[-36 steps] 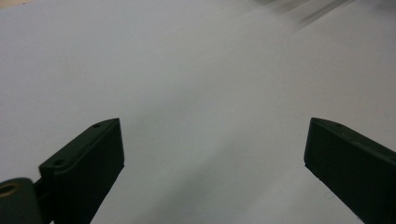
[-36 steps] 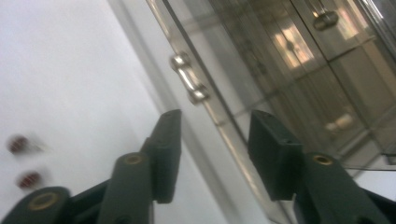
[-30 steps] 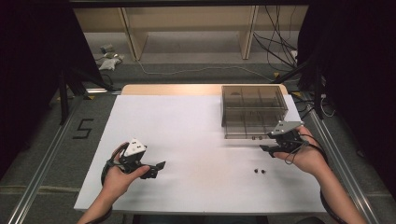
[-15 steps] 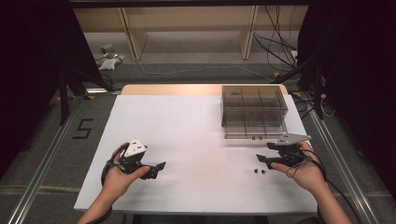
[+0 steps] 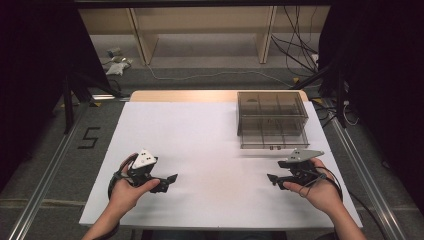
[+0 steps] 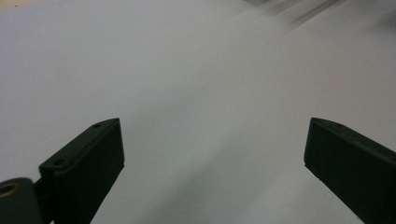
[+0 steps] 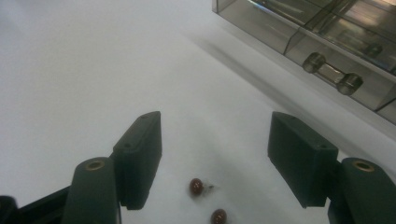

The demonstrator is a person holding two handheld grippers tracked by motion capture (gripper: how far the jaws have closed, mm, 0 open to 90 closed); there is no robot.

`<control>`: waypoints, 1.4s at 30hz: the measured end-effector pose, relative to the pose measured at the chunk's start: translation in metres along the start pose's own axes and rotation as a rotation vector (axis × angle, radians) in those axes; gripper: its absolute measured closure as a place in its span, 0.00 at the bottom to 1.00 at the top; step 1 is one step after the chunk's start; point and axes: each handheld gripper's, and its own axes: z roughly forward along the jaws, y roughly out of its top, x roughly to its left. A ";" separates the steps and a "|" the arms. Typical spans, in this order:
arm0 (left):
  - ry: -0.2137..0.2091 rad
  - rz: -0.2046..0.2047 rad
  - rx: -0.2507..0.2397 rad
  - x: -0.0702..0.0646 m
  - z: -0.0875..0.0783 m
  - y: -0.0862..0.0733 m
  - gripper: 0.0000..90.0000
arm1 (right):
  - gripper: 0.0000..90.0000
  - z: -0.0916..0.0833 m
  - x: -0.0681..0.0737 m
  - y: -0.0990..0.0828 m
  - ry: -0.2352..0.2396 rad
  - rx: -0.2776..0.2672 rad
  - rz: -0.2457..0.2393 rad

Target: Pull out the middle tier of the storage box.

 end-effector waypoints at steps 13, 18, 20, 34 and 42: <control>0.012 0.010 0.003 -0.002 0.001 0.001 0.06 | 0.40 0.000 0.001 -0.006 0.010 0.026 -0.014; 0.018 0.009 0.007 -0.001 0.001 0.001 0.06 | 0.39 0.000 0.002 -0.008 0.014 0.038 -0.022; 0.017 0.009 0.007 -0.001 0.001 0.001 0.06 | 0.39 0.000 0.001 -0.008 0.014 0.040 -0.024; 0.009 0.010 0.008 0.000 0.002 0.001 0.06 | 0.38 0.001 0.001 -0.009 0.017 0.043 -0.022; 0.012 0.011 0.009 0.000 0.002 0.001 0.06 | 0.38 0.001 0.000 -0.009 0.019 0.041 -0.023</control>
